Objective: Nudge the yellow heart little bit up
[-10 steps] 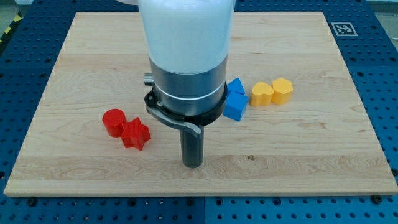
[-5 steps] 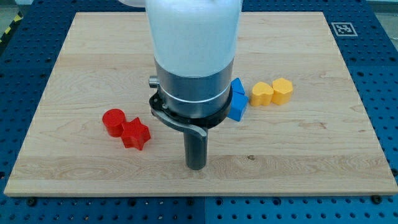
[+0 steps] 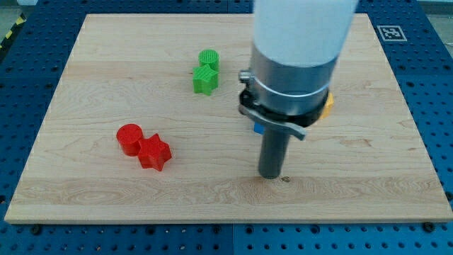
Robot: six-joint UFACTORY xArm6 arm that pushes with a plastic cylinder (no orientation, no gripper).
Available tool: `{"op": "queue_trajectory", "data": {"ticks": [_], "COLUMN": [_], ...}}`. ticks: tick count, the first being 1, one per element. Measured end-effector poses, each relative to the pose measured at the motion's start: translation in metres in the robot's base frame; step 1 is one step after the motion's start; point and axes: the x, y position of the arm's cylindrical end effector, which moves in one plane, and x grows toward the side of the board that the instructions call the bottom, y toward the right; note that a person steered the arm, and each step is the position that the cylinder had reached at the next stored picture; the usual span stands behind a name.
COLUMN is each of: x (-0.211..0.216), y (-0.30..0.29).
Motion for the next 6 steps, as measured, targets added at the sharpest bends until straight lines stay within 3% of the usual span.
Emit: {"op": "queue_trajectory", "data": {"ticks": [6], "x": [-0.096], "y": [0.06]}}
